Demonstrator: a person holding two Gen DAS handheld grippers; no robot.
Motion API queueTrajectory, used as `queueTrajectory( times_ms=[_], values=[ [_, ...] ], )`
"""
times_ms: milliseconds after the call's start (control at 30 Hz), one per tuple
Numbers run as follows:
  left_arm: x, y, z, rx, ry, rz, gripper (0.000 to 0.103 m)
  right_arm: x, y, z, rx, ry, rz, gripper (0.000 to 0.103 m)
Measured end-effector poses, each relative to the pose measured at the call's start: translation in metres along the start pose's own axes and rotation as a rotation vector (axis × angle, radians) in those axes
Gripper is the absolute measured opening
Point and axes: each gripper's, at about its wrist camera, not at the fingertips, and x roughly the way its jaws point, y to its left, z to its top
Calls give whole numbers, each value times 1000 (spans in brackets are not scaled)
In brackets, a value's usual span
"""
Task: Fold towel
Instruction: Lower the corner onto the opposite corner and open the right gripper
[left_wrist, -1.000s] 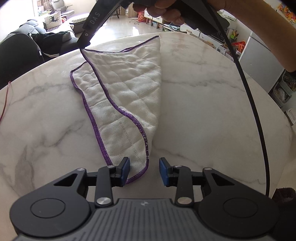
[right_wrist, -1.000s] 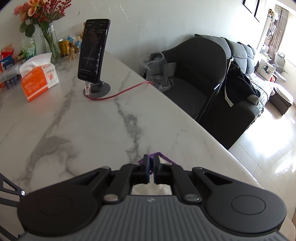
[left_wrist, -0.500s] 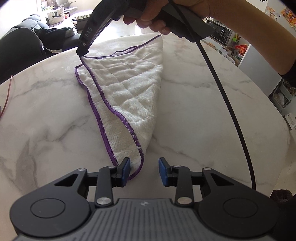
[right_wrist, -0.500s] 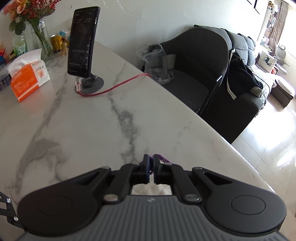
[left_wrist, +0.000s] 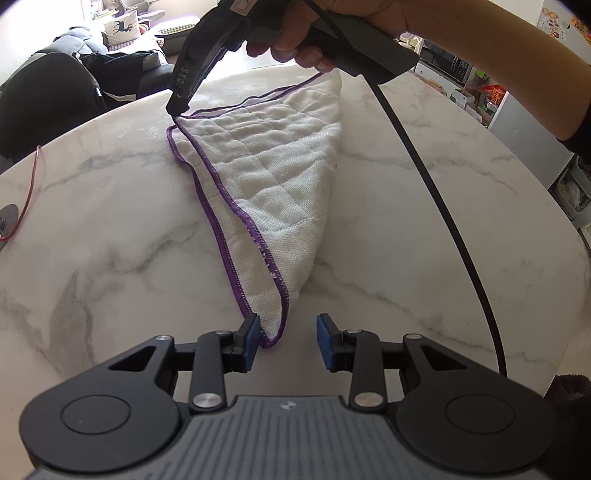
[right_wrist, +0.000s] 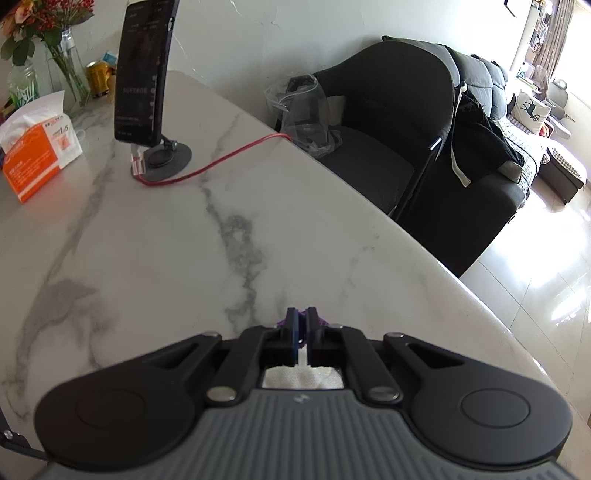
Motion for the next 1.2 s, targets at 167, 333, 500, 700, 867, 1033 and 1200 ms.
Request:
queueTrajectory(
  times_ms=[167,333,500,700,867,1033,1200],
  values=[
    [1,1,-4,-5,7,3,35,8,-2,2,8,6,-21,4],
    [1,0,-6,-6,1,2,35,17,-4,4,19,14,-37,4],
    [0,-2,-7,-6,0,3,35,25,-6,5,32,30,-36,4],
    [0,-4,-8,-6,-3,6,35,28,-5,6,37,30,-33,4],
    [0,-6,-8,-6,-3,6,35,24,-3,10,27,14,-38,4],
    [0,-6,-8,-23,0,-1,35,25,-3,14,36,9,-44,4],
    [-12,-1,-4,-61,-42,10,35,33,-4,12,55,24,-38,6]
  ],
)
